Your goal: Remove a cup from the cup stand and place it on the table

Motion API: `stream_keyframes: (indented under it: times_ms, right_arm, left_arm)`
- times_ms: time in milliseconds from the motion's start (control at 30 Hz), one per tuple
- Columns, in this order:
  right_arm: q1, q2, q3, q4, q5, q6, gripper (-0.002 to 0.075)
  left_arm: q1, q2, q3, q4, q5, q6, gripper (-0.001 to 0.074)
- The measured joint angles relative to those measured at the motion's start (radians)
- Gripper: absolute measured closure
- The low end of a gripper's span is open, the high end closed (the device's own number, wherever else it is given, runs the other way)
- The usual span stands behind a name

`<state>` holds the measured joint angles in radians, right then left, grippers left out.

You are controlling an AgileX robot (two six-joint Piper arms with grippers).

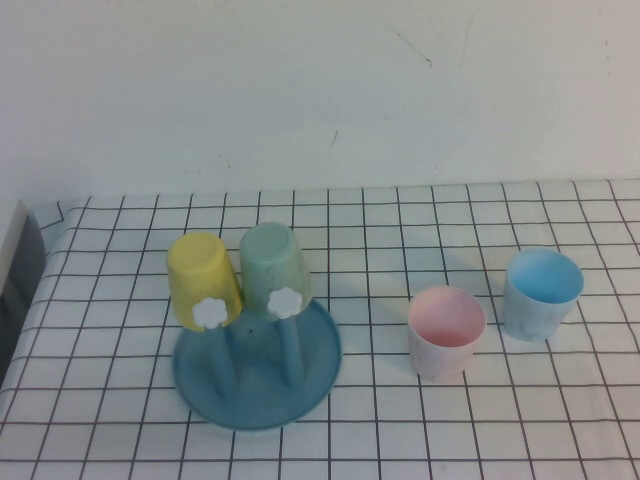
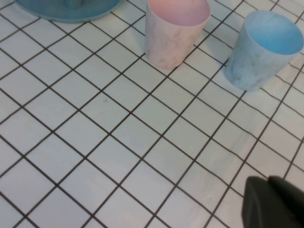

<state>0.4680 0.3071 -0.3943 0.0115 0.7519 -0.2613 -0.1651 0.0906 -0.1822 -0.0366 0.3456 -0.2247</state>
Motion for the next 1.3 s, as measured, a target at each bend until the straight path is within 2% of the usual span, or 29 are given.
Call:
stream_keyframes:
  times_ms: [100, 200, 1300]
  right_arm:
    - [0.0, 0.0, 0.0, 0.0, 0.0, 0.0, 0.0729]
    - [0.0, 0.0, 0.0, 0.0, 0.0, 0.0, 0.0729]
    - [0.0, 0.0, 0.0, 0.0, 0.0, 0.002, 0.0729]
  left_arm:
    - [0.082, -0.064, 0.088, -0.058, -0.031, 0.083, 0.0736]
    - [0.105, -0.097, 0.164, -0.075, -0.033, 0.107, 0.0736]
    - [0.126, -0.102, 0.199, -0.092, -0.019, 0.184, 0.0736]
